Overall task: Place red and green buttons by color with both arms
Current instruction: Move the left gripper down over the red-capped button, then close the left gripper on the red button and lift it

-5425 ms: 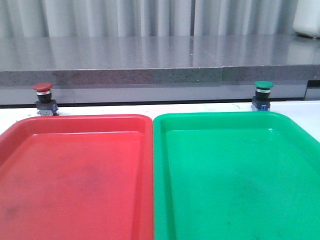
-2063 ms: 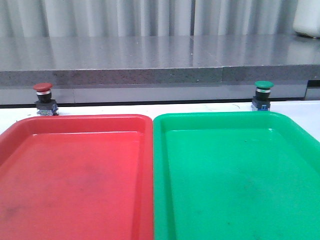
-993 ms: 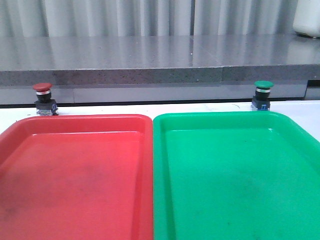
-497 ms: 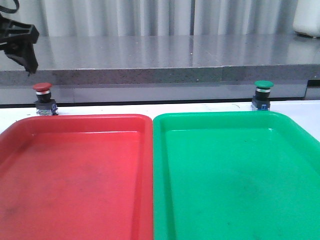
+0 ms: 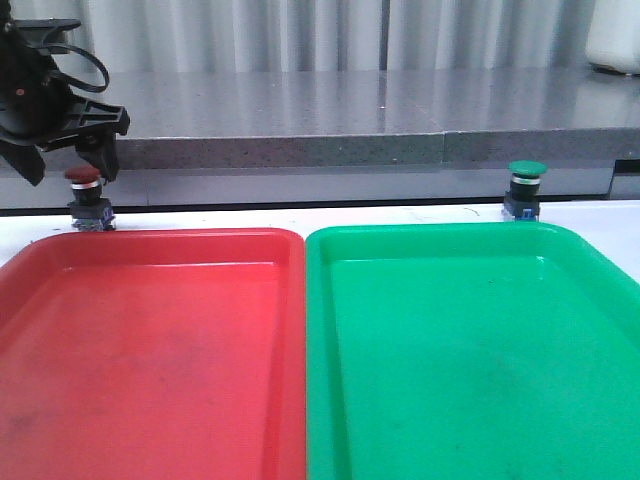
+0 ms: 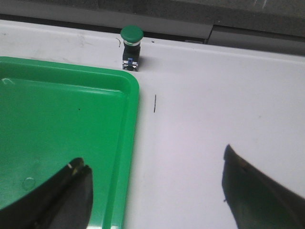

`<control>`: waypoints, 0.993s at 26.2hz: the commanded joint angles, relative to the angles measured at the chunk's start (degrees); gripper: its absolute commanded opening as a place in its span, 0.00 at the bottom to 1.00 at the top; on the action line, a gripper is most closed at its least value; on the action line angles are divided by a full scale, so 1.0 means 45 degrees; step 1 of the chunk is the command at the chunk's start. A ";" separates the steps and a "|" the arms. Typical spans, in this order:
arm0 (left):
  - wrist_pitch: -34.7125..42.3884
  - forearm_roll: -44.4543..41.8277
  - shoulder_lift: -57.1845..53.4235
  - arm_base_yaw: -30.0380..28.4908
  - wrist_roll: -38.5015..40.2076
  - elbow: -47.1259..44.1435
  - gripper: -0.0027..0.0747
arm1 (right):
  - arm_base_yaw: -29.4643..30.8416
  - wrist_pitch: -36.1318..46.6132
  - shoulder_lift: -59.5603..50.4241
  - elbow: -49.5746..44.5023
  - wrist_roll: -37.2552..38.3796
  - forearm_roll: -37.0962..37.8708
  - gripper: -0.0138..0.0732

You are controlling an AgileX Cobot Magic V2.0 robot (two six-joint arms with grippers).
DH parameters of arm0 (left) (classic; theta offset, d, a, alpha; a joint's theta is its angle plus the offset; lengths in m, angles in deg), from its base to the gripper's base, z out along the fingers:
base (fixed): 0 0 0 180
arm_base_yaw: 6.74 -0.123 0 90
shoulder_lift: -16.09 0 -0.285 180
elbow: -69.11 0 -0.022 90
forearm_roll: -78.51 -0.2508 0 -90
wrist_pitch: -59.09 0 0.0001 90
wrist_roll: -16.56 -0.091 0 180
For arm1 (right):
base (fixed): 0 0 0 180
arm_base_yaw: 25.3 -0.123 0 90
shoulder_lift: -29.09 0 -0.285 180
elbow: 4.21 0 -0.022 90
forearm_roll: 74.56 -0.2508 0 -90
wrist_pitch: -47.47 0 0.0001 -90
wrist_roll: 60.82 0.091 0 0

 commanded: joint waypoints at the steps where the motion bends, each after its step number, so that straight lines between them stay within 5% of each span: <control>1: 0.0628 0.0058 -0.0154 -0.0091 0.0048 0.0852 0.75 | 0.0073 0.0865 0.0059 0.0453 -0.0106 0.0249 0.83; 6: 0.0984 0.0058 0.0245 -0.0034 0.0048 0.1133 0.71 | 0.0073 0.0859 0.0059 0.0453 -0.0106 0.0249 0.83; 11: 0.1190 0.0082 0.0274 -0.0034 0.0048 0.1157 0.44 | 0.0073 0.0838 0.0059 0.0453 -0.0106 0.0249 0.83; 15: 0.1084 0.0082 0.0274 -0.0034 0.0048 0.1157 0.32 | 0.0073 0.0838 0.0059 0.0453 -0.0106 0.0249 0.83; 26: -0.0054 0.0201 -0.2721 0.0019 0.0048 0.0671 0.31 | 0.0073 0.0826 0.0059 0.0453 -0.0106 0.0249 0.83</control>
